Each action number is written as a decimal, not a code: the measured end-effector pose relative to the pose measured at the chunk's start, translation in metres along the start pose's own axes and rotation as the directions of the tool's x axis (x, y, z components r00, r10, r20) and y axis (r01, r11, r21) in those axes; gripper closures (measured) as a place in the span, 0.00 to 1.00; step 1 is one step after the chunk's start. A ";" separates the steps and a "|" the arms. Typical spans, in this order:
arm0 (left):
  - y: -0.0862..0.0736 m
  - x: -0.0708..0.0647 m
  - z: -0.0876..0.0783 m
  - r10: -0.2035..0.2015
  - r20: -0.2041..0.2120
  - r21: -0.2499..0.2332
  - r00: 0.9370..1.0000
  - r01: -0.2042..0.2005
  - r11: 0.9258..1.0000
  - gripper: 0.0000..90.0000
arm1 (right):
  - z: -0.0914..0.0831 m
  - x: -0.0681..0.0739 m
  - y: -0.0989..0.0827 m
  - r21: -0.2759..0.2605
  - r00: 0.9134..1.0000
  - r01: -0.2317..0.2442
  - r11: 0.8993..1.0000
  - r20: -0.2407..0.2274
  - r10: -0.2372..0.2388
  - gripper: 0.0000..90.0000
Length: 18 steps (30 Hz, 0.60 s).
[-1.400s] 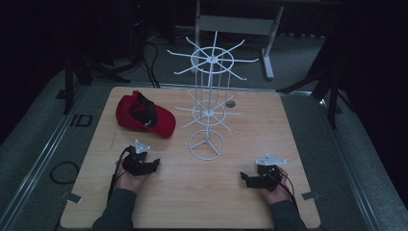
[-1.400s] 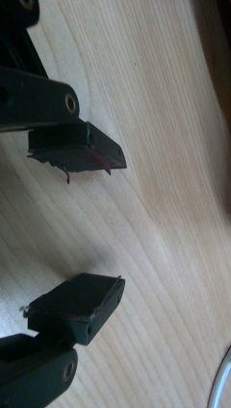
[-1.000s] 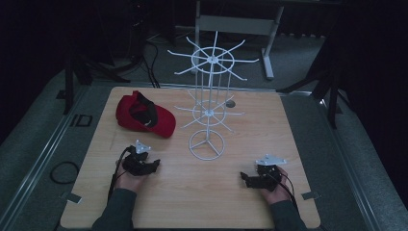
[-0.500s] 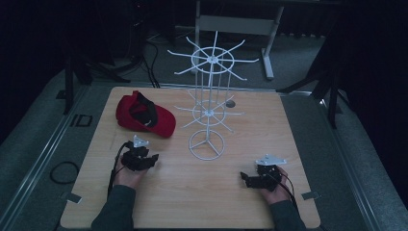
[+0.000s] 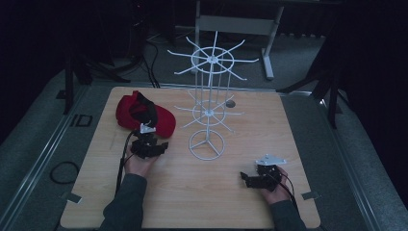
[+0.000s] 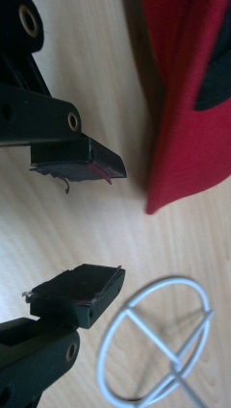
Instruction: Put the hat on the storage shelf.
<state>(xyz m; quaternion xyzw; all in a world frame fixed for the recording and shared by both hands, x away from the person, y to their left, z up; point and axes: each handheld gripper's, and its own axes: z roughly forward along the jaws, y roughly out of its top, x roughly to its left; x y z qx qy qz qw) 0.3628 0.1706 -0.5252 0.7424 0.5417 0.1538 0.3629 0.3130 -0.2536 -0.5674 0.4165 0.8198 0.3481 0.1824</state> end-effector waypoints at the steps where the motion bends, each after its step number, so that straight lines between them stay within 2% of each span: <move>1: 0.002 0.000 0.003 -0.009 -0.010 0.002 1.000 0.009 1.000 0.52 | 0.000 0.000 0.000 0.000 1.000 0.000 1.000 0.000 0.000 0.17; 4: 0.007 0.001 0.009 -0.047 -0.021 0.003 0.999 0.047 0.999 0.48 | 0.000 0.000 0.000 0.000 1.000 0.000 1.000 0.000 0.000 0.17; 7: 0.010 0.005 0.013 -0.094 -0.014 0.005 0.995 0.094 0.996 0.47 | 0.000 0.000 0.000 0.000 1.000 0.000 1.000 0.000 0.000 0.17; 8: 0.010 0.005 0.013 -0.094 -0.014 0.005 0.995 0.094 0.996 0.47 | 0.000 0.000 0.000 0.000 1.000 0.000 1.000 0.000 0.000 0.17; 10: 0.013 0.009 0.014 -0.128 -0.001 0.007 0.992 0.128 0.992 0.48 | 0.000 0.000 0.000 0.000 1.000 0.000 1.000 0.000 0.000 0.17; 18: 0.014 0.018 0.015 -0.187 -0.011 0.001 0.982 0.187 0.982 0.59 | 0.000 0.000 0.000 0.000 1.000 0.000 1.000 0.000 0.000 0.17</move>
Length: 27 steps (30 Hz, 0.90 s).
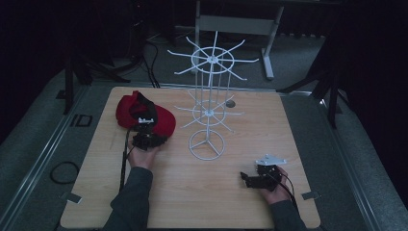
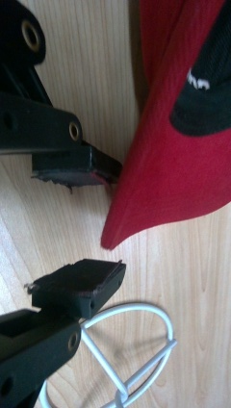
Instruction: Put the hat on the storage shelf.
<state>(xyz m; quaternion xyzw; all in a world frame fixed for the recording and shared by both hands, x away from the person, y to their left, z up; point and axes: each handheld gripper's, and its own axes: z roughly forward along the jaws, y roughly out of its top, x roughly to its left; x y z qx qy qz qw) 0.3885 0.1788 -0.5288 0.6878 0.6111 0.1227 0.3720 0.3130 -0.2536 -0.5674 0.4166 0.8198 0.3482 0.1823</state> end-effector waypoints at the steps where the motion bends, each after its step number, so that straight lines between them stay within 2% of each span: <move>1: 0.000 0.002 -0.002 -0.009 -0.009 -0.013 1.000 0.009 1.000 0.60 | 0.000 0.000 0.000 0.000 1.000 0.000 1.000 0.000 0.000 0.17; 3: -0.002 0.008 -0.005 -0.030 0.003 -0.022 1.000 0.030 0.999 0.61 | 0.000 0.000 0.000 0.000 1.000 0.000 1.000 0.000 0.000 0.17; 9: -0.004 0.019 -0.017 -0.039 -0.056 -0.038 0.998 0.037 0.999 0.61 | 0.000 0.000 0.000 0.000 1.000 0.000 1.000 0.000 0.000 0.17; 13: -0.006 0.031 -0.024 -0.068 -0.092 -0.043 0.993 0.064 0.997 0.67 | 0.000 0.000 0.000 0.000 1.000 0.000 1.000 0.000 0.000 0.17; 15: -0.007 0.035 -0.025 -0.082 -0.082 -0.042 0.993 0.079 0.996 0.67 | 0.000 0.000 0.000 0.000 1.000 0.000 1.000 0.000 0.000 0.17; 17: -0.006 0.035 -0.024 -0.076 -0.075 -0.042 0.994 0.073 0.996 0.66 | 0.000 0.000 0.000 0.000 1.000 0.000 1.000 0.000 0.000 0.17; 20: -0.005 0.032 -0.015 -0.082 -0.053 -0.029 0.995 0.081 0.996 0.63 | 0.000 0.000 0.000 0.000 1.000 0.000 1.000 0.000 0.000 0.17; 27: 0.002 0.034 0.003 -0.131 -0.037 -0.016 0.991 0.130 0.991 0.60 | 0.000 0.000 0.000 0.000 1.000 0.000 1.000 0.000 0.000 0.17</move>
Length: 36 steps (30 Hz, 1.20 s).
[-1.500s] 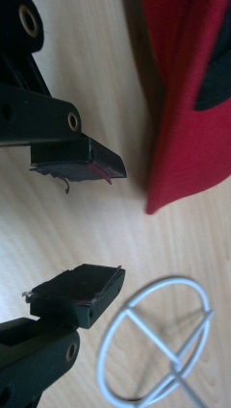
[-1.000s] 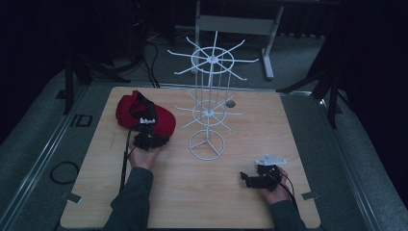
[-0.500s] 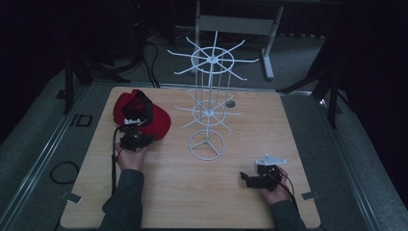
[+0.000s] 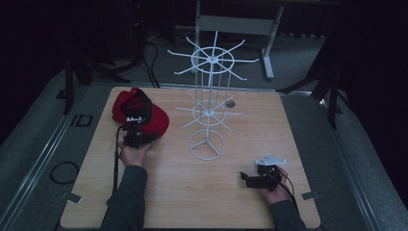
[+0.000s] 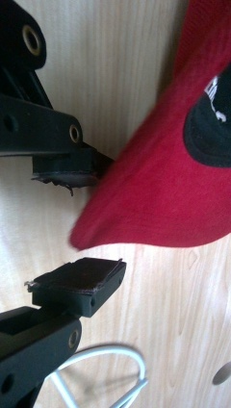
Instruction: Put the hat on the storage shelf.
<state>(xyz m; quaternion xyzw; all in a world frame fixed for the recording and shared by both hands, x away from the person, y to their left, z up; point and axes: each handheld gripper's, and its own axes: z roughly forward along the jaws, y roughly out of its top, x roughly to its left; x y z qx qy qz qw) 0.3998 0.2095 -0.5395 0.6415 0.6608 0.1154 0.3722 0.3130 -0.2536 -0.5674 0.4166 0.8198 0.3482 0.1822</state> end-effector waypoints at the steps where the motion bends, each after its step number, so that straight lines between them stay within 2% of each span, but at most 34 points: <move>1: 0.001 0.001 0.002 -0.009 0.001 -0.002 1.000 0.009 1.000 0.60 | 0.000 0.000 0.000 0.000 1.000 0.000 1.000 0.000 0.000 0.17; 4: 0.004 0.003 0.004 -0.020 -0.006 -0.004 1.000 0.020 1.000 0.60 | 0.000 0.000 0.000 0.000 1.000 0.000 1.000 0.000 0.000 0.17; 6: 0.006 0.005 0.009 -0.040 -0.005 0.000 0.999 0.040 0.999 0.58 | 0.000 0.000 0.000 0.000 1.000 0.000 1.000 0.000 0.000 0.17; 10: 0.007 0.003 0.017 -0.040 -0.005 0.014 0.999 0.041 0.999 0.57 | 0.000 0.000 0.000 0.000 1.000 0.000 1.000 0.000 0.000 0.17; 12: 0.007 0.002 0.020 -0.027 -0.024 0.024 0.999 0.027 0.999 0.61 | 0.000 0.000 0.000 0.000 1.000 0.000 1.000 0.000 0.000 0.17; 16: 0.006 0.003 0.020 -0.030 -0.021 0.019 0.999 0.031 0.999 0.67 | 0.000 0.000 0.000 0.000 1.000 0.000 1.000 0.000 0.000 0.17; 21: 0.004 0.003 0.019 -0.012 -0.019 0.004 1.000 0.012 1.000 0.75 | 0.000 0.000 0.000 0.000 1.000 0.000 1.000 0.000 0.000 0.17; 23: 0.000 0.000 0.017 0.027 -0.029 -0.019 0.999 -0.027 0.999 0.80 | 0.000 0.000 0.000 0.000 1.000 0.000 1.000 0.000 0.000 0.17; 28: -0.003 -0.004 0.013 0.056 -0.021 -0.052 0.998 -0.057 0.997 0.92 | 0.000 0.000 0.000 0.000 1.000 0.000 1.000 0.000 0.000 0.17; 31: -0.006 -0.005 0.012 0.088 -0.024 -0.063 0.996 -0.089 0.994 0.95 | 0.000 0.000 0.000 0.000 1.000 0.000 1.000 0.000 0.000 0.17; 32: -0.006 -0.006 0.011 0.092 -0.026 -0.065 0.995 -0.094 0.993 0.95 | 0.000 0.000 0.000 0.000 1.000 0.000 1.000 0.000 0.000 0.17; 36: -0.010 -0.002 0.011 0.069 -0.003 -0.084 0.998 -0.069 0.994 0.95 | 0.000 0.000 0.000 0.000 1.000 0.000 1.000 0.000 0.000 0.17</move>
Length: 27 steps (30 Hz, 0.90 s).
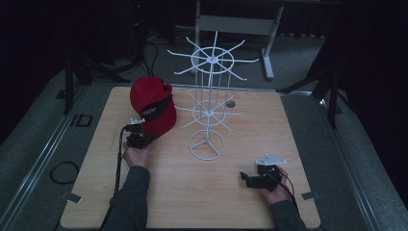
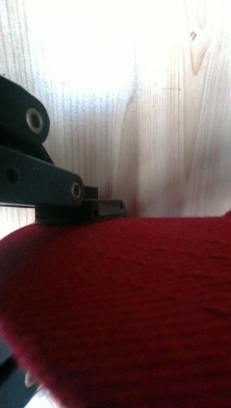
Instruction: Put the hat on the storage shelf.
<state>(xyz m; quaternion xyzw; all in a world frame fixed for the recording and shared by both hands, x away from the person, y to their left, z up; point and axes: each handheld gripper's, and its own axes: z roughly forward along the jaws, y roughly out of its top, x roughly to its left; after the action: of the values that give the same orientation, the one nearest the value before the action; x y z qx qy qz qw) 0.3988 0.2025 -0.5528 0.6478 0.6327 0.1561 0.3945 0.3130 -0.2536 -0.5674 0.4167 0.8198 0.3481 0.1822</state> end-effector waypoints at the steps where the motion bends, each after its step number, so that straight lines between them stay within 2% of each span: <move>1: -0.001 0.000 -0.001 0.003 0.002 -0.001 1.000 -0.003 1.000 0.96 | 0.000 0.000 0.000 0.000 1.000 0.000 1.000 0.000 0.000 0.17; 4: -0.002 -0.001 -0.003 0.024 -0.010 -0.013 1.000 -0.024 1.000 0.96 | 0.000 0.000 0.000 0.000 1.000 0.000 1.000 0.000 0.000 0.17; 11: -0.001 -0.002 -0.010 0.020 0.001 -0.052 1.000 -0.020 0.998 0.96 | 0.000 0.000 0.000 0.000 1.000 0.000 1.000 0.000 0.000 0.17; 15: 0.005 -0.004 -0.021 0.027 0.019 -0.088 0.999 -0.026 0.996 0.96 | 0.000 0.000 0.000 0.000 1.000 0.001 1.000 0.000 -0.001 0.17; 23: 0.015 -0.011 -0.037 0.071 0.024 -0.123 0.997 -0.068 0.990 0.96 | 0.000 0.000 0.000 0.000 1.000 0.000 1.000 0.000 0.000 0.17; 27: 0.018 -0.013 -0.043 0.069 0.030 -0.145 0.997 -0.064 0.987 0.96 | 0.000 0.000 0.000 0.000 1.000 -0.001 1.000 0.000 0.001 0.17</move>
<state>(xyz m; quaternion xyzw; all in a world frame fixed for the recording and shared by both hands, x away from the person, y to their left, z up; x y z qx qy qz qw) 0.3788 0.2060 -0.5085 0.6412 0.5908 0.2030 0.4457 0.3130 -0.2535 -0.5674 0.4170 0.8195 0.3482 0.1823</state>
